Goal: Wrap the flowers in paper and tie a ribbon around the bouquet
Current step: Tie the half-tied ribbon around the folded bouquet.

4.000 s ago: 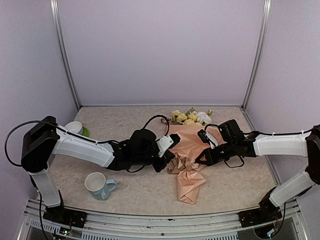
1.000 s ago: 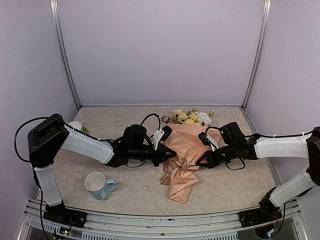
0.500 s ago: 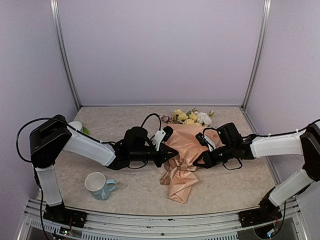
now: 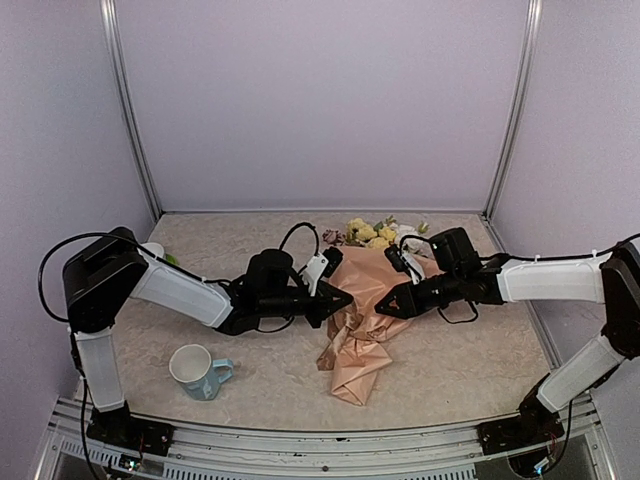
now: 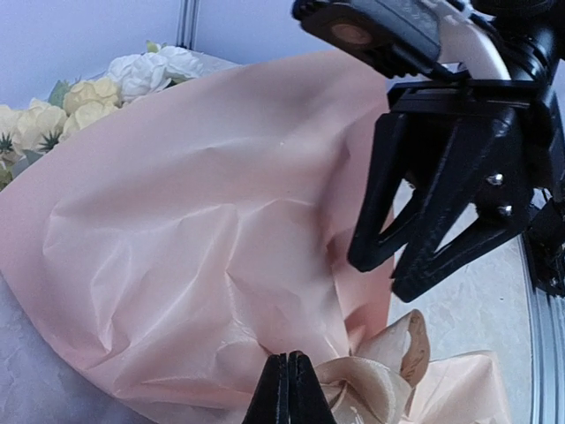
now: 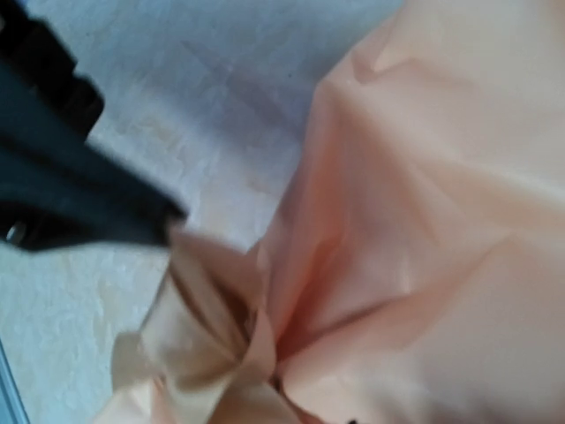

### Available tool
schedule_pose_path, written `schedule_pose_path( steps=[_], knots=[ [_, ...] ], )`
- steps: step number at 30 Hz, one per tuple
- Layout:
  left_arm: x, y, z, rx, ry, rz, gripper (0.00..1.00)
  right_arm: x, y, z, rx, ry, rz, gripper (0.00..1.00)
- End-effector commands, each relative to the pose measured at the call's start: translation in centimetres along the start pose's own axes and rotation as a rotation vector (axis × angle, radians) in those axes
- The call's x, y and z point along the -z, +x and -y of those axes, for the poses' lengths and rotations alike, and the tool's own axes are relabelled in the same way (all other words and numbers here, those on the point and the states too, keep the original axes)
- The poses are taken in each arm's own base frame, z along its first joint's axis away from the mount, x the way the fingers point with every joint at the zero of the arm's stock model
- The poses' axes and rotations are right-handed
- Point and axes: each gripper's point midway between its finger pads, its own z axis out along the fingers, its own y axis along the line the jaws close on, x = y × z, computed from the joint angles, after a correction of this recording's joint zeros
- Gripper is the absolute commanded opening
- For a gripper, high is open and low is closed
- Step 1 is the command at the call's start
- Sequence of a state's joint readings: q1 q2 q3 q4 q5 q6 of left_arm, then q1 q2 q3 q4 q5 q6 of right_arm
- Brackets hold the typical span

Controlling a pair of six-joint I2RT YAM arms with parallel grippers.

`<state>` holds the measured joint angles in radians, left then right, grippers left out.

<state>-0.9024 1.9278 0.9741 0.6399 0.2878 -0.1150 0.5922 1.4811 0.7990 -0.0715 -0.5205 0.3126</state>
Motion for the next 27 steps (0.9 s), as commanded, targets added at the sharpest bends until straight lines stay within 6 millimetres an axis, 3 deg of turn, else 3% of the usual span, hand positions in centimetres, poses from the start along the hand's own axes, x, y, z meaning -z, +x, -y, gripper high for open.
schedule_pose_path(
  steps=[1, 7, 13, 15, 18, 22, 27],
  knots=[
    [-0.7, -0.3, -1.3, -0.033, -0.029, 0.009, 0.0, 0.4, 0.2, -0.2, -0.012, -0.01, -0.004, 0.31],
    [-0.1, -0.9, 0.0, -0.003, 0.046, 0.055, 0.0, -0.2, -0.4, -2.5, 0.01, -0.08, 0.036, 0.37],
    [1.3, -2.6, 0.8, 0.041, 0.106, 0.131, 0.0, -3.4, -0.5, -1.9, -0.007, -0.067, -0.022, 0.39],
    [1.4, -2.9, 1.0, 0.041, 0.121, 0.141, 0.0, -4.2, -0.3, -2.1, -0.006, -0.084, -0.036, 0.35],
    [1.5, -3.3, 1.4, 0.057, 0.147, 0.156, 0.0, -4.6, 0.0, -2.6, -0.008, -0.111, -0.036, 0.15],
    [2.1, -4.7, 2.7, 0.054, 0.192, 0.199, 0.0, -4.7, 1.2, -2.9, -0.012, -0.127, -0.056, 0.01],
    [2.3, -5.4, 3.6, 0.04, 0.212, 0.221, 0.0, -4.2, 3.2, -2.3, -0.038, -0.109, -0.079, 0.0]
  ],
)
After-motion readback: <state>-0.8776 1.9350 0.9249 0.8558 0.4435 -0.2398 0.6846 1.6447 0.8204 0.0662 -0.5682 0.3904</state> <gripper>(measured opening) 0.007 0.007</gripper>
